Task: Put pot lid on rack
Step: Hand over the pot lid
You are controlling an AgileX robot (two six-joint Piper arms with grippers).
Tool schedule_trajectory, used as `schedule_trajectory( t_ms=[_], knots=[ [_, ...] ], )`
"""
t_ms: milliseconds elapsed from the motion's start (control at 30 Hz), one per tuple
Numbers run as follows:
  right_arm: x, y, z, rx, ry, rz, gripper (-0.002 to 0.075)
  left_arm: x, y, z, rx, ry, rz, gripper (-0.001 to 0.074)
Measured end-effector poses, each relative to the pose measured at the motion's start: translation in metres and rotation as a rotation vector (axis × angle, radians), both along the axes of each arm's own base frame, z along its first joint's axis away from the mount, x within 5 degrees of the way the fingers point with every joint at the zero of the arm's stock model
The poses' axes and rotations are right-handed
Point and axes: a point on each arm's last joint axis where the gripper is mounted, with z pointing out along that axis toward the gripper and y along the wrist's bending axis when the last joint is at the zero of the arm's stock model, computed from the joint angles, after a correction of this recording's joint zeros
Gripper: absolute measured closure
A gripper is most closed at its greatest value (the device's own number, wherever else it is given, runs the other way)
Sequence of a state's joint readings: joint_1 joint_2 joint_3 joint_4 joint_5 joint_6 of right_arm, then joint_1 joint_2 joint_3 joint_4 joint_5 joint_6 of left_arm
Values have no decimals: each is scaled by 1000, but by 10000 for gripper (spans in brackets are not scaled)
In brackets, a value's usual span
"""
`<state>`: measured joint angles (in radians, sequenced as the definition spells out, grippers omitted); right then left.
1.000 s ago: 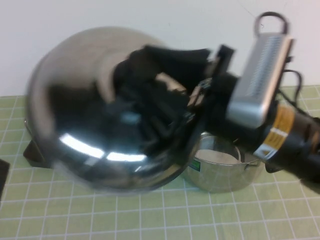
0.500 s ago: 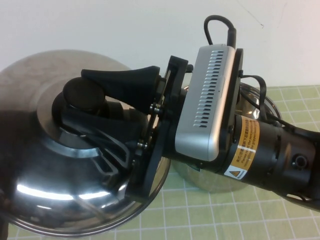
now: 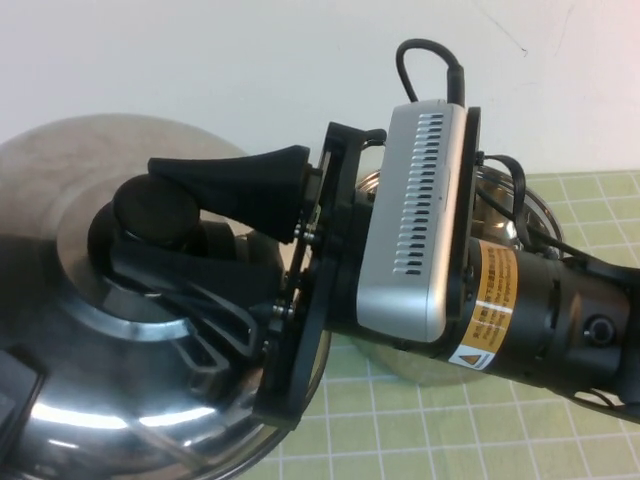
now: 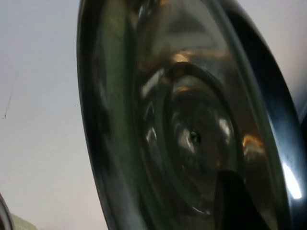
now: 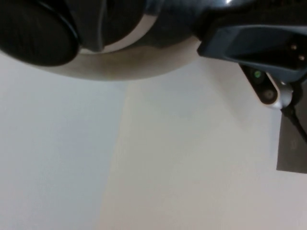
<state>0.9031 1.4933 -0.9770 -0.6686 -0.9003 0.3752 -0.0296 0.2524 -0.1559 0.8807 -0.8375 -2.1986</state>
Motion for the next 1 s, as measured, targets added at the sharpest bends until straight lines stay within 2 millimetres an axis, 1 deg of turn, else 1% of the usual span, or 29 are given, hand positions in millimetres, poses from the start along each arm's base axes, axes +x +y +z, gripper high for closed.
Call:
schedule_trajectory(
  t_ms=[100, 267, 367, 400, 433, 533, 567, 667, 767, 833, 867, 900, 967, 1000],
  knots=[
    [1, 3, -3, 2, 42, 20, 371, 0, 0, 0, -2, 1, -3, 538],
    [6, 10, -7, 1, 99, 45, 371, -2, -1, 2, -19, -13, -23, 636],
    [7, 12, -4, 8, 106, 53, 371, -3, -1, 3, -24, -21, -33, 647],
    [7, 13, -2, 11, 99, 54, 359, -3, -1, 3, -24, -26, -39, 648],
    [7, 13, -1, 11, 83, 54, 332, -4, -2, 3, -17, -25, -46, 670],
    [7, 14, 5, 38, 57, 59, 216, -3, -5, -3, 47, -5, -53, 676],
    [7, 14, 6, 40, 49, 57, 195, -3, -5, -3, 56, -1, -51, 676],
    [7, 13, 7, 51, 41, 51, 162, -1, -6, -4, 95, 11, -34, 676],
    [5, 10, 15, 84, 18, 54, 155, 4, -7, 4, 183, 19, -8, 676],
    [-1, 4, 26, 110, -28, 51, 176, 8, -9, 13, 260, 12, -1, 676],
    [-4, -1, 34, 126, -54, 48, 197, 10, -11, 22, 332, -3, 0, 676],
    [-8, -7, 42, 137, -84, 37, 237, 14, -12, 30, 407, -10, 3, 676],
    [-16, -18, 58, 137, -149, 2, 344, 23, -14, 41, 568, -13, 1, 676],
    [-20, -26, 66, 120, -179, -25, 423, 28, -15, 49, 646, -16, -1, 676]
  ],
)
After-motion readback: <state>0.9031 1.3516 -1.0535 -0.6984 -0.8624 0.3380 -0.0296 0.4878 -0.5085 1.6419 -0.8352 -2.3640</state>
